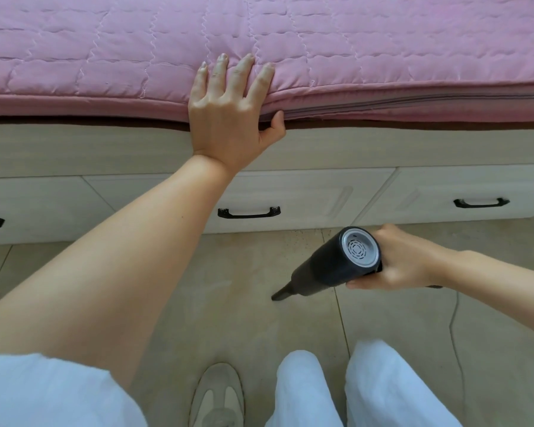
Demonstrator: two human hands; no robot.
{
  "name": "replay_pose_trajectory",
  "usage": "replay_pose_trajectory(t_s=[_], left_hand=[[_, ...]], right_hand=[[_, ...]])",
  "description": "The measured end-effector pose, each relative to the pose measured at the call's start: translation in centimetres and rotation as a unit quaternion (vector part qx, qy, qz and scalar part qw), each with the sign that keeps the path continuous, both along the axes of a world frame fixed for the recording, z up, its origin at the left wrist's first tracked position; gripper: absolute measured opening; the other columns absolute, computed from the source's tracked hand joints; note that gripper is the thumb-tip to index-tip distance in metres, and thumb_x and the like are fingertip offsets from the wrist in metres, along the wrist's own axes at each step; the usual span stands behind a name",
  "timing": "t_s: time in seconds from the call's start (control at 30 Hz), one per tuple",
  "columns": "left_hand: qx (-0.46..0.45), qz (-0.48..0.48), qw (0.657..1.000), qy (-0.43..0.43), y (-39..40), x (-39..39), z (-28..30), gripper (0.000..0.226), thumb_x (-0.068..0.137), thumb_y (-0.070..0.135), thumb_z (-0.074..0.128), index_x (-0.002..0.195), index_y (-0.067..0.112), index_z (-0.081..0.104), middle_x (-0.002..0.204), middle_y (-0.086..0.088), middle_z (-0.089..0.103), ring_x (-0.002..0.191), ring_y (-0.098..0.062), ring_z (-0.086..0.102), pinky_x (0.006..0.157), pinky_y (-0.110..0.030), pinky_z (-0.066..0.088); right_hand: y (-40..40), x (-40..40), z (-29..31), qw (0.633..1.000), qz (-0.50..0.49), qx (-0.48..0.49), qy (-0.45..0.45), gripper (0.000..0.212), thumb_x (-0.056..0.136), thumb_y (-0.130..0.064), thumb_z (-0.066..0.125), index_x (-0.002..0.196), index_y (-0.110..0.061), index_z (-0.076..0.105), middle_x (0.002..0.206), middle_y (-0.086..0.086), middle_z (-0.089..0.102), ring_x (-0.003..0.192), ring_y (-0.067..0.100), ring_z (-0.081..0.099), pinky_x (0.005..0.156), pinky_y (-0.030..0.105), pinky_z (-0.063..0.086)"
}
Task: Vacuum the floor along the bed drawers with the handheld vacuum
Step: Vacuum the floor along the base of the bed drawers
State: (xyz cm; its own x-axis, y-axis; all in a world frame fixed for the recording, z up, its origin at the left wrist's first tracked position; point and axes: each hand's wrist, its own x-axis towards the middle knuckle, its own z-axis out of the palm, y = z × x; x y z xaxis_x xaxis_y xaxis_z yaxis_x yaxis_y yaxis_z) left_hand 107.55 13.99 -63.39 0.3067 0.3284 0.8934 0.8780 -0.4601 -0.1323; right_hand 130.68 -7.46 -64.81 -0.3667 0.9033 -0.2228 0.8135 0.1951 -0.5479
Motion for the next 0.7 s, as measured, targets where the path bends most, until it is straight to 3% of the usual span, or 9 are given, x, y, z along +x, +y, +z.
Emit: replay_pose_trajectory(t_s=[0.23,0.4,0.6,0.7], left_hand=[[0.002,0.001,1.000,0.000,-0.1,0.0,0.1,0.052,0.084,0.050,0.055,0.124,0.020,0.070,0.125,-0.008,0.070,0.114,-0.040,0.066,0.097,-0.058,0.051],[0.007,0.004,1.000,-0.007,-0.1,0.2,0.2,0.051,0.084,0.049,0.055,0.122,0.020,0.072,0.123,-0.008,0.071,0.113,-0.041,0.066,0.097,-0.059,0.051],[-0.011,0.013,1.000,-0.018,-0.9,2.5,0.7,0.052,0.086,0.051,0.054,0.122,0.019,0.073,0.125,-0.007,0.071,0.115,-0.043,0.065,0.098,-0.066,0.046],[-0.015,0.000,1.000,-0.016,-1.3,4.1,1.1,0.053,0.086,0.052,0.053,0.123,0.019,0.073,0.124,-0.007,0.071,0.114,-0.043,0.066,0.097,-0.064,0.048]], right_hand=[[-0.8,-1.3,-0.3,0.997,0.036,-0.064,-0.001,0.026,0.071,-0.037,0.076,0.066,-0.039,0.050,0.062,-0.016,0.058,0.061,0.003,0.056,0.055,0.016,0.039],[-0.2,-1.5,0.0,0.993,0.051,-0.109,0.017,0.023,0.071,-0.039,0.077,0.070,-0.046,0.055,0.067,-0.018,0.063,0.067,0.002,0.061,0.058,0.017,0.044],[0.9,0.0,0.3,0.994,0.046,-0.104,0.011,0.020,0.071,-0.039,0.076,0.081,-0.030,0.061,0.075,-0.014,0.067,0.072,0.004,0.064,0.063,0.025,0.051],[1.4,1.1,0.4,0.997,0.028,-0.067,-0.005,0.020,0.071,-0.037,0.076,0.077,-0.030,0.059,0.072,-0.017,0.065,0.070,0.000,0.062,0.059,0.016,0.045]])
